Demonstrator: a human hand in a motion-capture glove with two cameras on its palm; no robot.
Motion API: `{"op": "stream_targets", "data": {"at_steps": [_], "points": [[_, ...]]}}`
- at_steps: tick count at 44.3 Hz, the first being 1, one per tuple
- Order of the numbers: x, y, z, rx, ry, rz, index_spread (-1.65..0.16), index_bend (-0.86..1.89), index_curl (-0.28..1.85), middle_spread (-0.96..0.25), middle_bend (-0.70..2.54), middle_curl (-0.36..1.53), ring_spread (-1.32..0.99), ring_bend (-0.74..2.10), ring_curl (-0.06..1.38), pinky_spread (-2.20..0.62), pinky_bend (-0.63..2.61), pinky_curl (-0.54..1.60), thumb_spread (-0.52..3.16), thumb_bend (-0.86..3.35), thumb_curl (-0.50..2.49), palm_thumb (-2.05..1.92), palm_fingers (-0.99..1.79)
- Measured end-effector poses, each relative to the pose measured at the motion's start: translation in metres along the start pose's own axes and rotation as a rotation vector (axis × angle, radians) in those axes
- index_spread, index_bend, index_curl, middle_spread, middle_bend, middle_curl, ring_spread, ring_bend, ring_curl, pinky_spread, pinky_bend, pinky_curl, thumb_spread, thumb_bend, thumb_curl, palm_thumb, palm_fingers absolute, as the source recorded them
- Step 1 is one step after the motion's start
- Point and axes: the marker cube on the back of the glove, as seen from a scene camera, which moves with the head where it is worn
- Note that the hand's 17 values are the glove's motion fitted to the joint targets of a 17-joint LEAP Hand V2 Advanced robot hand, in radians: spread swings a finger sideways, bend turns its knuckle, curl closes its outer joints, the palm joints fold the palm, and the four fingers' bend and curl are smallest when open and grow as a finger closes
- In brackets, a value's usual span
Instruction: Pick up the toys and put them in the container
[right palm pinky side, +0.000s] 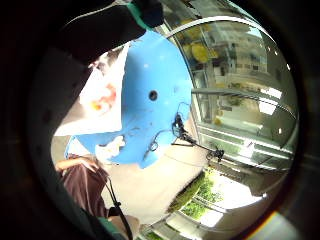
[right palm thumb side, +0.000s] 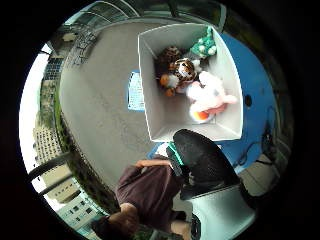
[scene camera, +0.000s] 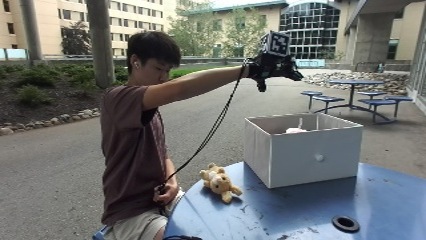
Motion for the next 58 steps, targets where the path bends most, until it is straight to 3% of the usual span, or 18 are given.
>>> {"op": "stream_targets", "data": {"at_steps": [5, 14, 22, 36, 39, 42, 43, 46, 48, 49, 50, 51, 54, 55, 58], "points": [[0.031, 0.045, 0.023, 0.0, 0.027, -0.069, -0.14, 0.02, 0.27, 0.02, 0.17, 0.38, -0.04, 0.5, 0.35, 0.02, 0.97, 0.43, 1.2, -0.03, 0.55, 0.08, -0.32], [0.027, 0.105, 0.061, 0.017, -0.125, -0.031, -0.15, 0.04, 0.21, 0.01, 0.17, 0.36, -0.02, 0.46, 0.34, 0.04, 0.89, 0.39, 1.23, -0.02, 0.48, 0.04, -0.26], [0.041, 0.156, 0.161, -0.045, -0.129, -0.146, -0.17, 0.07, 0.18, -0.01, 0.17, 0.35, -0.03, 0.45, 0.34, 0.03, 0.82, 0.36, 1.23, -0.02, 0.44, 0.03, -0.21], [-0.046, 0.148, 0.364, -0.207, -0.14, -0.406, -0.21, 0.1, 0.17, -0.07, 0.16, 0.34, -0.04, 0.42, 0.33, 0.02, 0.74, 0.34, 1.23, -0.01, 0.39, 0.04, -0.18], [-0.058, 0.144, 0.385, -0.142, -0.112, -0.423, -0.22, 0.1, 0.17, -0.04, 0.2, 0.35, -0.04, 0.49, 0.35, 0.02, 0.78, 0.35, 1.25, 0.01, 0.4, 0.1, 0.0], [-0.059, 0.142, 0.391, -0.038, -0.117, -0.405, -0.19, 0.17, 0.18, -0.06, 0.3, 0.37, -0.09, 0.59, 0.33, -0.03, 0.8, 0.32, 1.3, 0.05, 0.4, 0.18, 0.37], [-0.062, 0.141, 0.393, -0.006, -0.124, -0.402, -0.19, 0.24, 0.2, -0.1, 0.4, 0.41, -0.13, 0.66, 0.35, -0.08, 0.77, 0.31, 1.32, 0.08, 0.41, 0.21, 0.62], [-0.076, 0.136, 0.4, 0.105, -0.157, -0.408, -0.17, 0.24, 0.2, -0.15, 0.47, 0.43, -0.21, 0.82, 0.38, -0.16, 0.73, 0.28, 1.4, 0.15, 0.42, 0.33, 0.93], [-0.081, 0.132, 0.402, 0.177, -0.185, -0.413, -0.17, 0.2, 0.2, -0.17, 0.53, 0.46, -0.23, 0.78, 0.36, -0.18, 0.69, 0.28, 1.4, 0.14, 0.42, 0.32, 0.84], [-0.084, 0.129, 0.403, 0.209, -0.199, -0.415, -0.16, 0.3, 0.26, -0.18, 0.4, 0.43, -0.26, 0.97, 0.46, -0.21, 0.72, 0.31, 1.42, 0.21, 0.46, 0.43, 0.97], [-0.087, 0.126, 0.404, 0.239, -0.21, -0.416, -0.16, 0.36, 0.27, -0.19, 0.35, 0.42, -0.27, 1.0, 0.47, -0.23, 0.72, 0.31, 1.39, 0.23, 0.49, 0.5, 1.04], [-0.091, 0.122, 0.404, 0.265, -0.219, -0.416, -0.16, 0.38, 0.27, -0.22, 0.49, 0.46, -0.28, 1.0, 0.46, -0.25, 0.64, 0.29, 1.39, 0.26, 0.51, 0.55, 1.18], [-0.095, 0.114, 0.401, 0.298, -0.238, -0.407, -0.14, 0.62, 0.36, -0.23, 0.52, 0.47, -0.28, 1.1, 0.52, -0.3, 0.61, 0.31, 1.37, 0.32, 0.57, 0.67, 1.38], [-0.094, 0.112, 0.4, 0.296, -0.245, -0.402, -0.13, 0.67, 0.38, -0.23, 0.79, 0.57, -0.28, 1.08, 0.52, -0.31, 0.56, 0.3, 1.38, 0.34, 0.58, 0.71, 1.57], [-0.094, 0.107, 0.397, 0.27, -0.274, -0.389, -0.11, 0.78, 0.44, -0.23, 0.93, 0.61, -0.29, 1.13, 0.55, -0.34, 0.57, 0.32, 1.35, 0.36, 0.62, 0.76, 1.49]]}}
